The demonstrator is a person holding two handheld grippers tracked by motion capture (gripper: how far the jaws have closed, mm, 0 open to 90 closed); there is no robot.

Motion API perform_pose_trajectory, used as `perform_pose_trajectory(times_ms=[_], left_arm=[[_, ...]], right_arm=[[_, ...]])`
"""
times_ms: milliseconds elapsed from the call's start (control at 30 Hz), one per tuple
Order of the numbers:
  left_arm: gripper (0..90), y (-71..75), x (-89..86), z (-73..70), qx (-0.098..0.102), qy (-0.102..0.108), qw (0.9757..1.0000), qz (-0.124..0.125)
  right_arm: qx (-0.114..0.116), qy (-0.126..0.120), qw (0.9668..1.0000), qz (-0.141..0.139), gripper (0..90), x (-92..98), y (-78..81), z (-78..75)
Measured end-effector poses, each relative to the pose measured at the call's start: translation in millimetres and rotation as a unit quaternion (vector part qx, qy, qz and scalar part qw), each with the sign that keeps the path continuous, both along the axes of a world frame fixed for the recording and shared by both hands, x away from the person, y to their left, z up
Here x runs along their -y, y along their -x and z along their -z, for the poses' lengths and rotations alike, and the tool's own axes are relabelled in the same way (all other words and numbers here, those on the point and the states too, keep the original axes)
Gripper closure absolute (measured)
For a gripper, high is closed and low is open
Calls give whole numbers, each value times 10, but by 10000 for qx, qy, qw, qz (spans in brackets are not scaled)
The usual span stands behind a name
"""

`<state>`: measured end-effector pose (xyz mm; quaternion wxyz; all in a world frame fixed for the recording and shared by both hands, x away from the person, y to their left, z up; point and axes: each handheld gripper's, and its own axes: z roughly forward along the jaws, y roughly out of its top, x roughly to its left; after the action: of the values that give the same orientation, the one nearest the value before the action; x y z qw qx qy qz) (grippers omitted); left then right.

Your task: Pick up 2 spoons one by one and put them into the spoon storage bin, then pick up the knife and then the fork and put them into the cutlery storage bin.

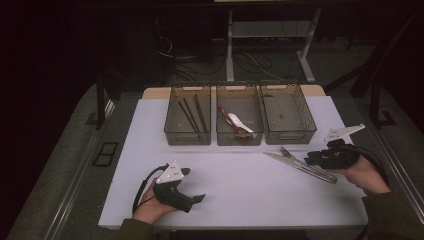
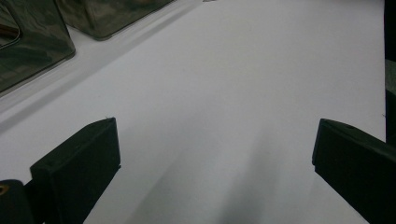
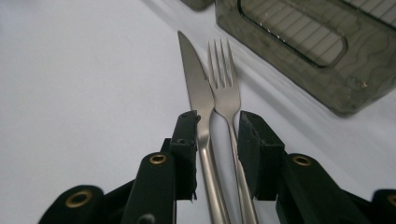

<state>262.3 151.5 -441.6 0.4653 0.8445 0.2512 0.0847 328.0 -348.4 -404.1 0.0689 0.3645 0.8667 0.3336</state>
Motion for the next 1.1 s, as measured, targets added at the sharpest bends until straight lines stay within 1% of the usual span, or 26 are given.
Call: perform_pose_trajectory(times_ms=[133,300,367,467,533,633,667,700,733,900,933,1033,1100], left_arm=[[0,1,3,2,-1,3,10000,-3],[0,1,3,1,-2,3,10000,-3],[0,1,4,2,-2,-2,10000,-3],[0,3,6,3,-11,-10,10000,-1],[0,2,6,3,-9,-9,10000,-1],[0,1,7,4,-12,-14,10000,1],[0,1,7,5,-11,-15,10000,1],[0,0,7,6,-14,-19,10000,1],[0,0,6,6,-15,-18,10000,-2],[0,-3,-1,8,-23,-19,10000,-2],[0,-1,0,8,-22,-19,10000,-4],[0,1,3,7,-18,-25,10000,-2],[0,-2,4,11,-27,-29,10000,1]], right_arm=[[-79,216,9997,-113,679,-26,2,23],[-105,427,9988,-235,668,-55,4,36],[-128,525,9981,-284,664,-67,4,41],[-144,750,9965,-345,664,-90,-5,52],[-167,887,9951,-398,664,-110,-11,64],[-226,1109,9921,-537,663,-149,-28,81],[-264,1197,9906,-610,664,-166,-39,84],[-282,1243,9899,-615,664,-177,-42,86],[-328,1307,9886,-671,664,-191,-53,86],[-432,1522,9842,-799,663,-241,-82,93],[-412,1579,9831,-824,663,-242,-90,92],[-454,1627,9820,-847,666,-266,-98,83],[-451,1659,9808,-916,668,-280,-108,78]])
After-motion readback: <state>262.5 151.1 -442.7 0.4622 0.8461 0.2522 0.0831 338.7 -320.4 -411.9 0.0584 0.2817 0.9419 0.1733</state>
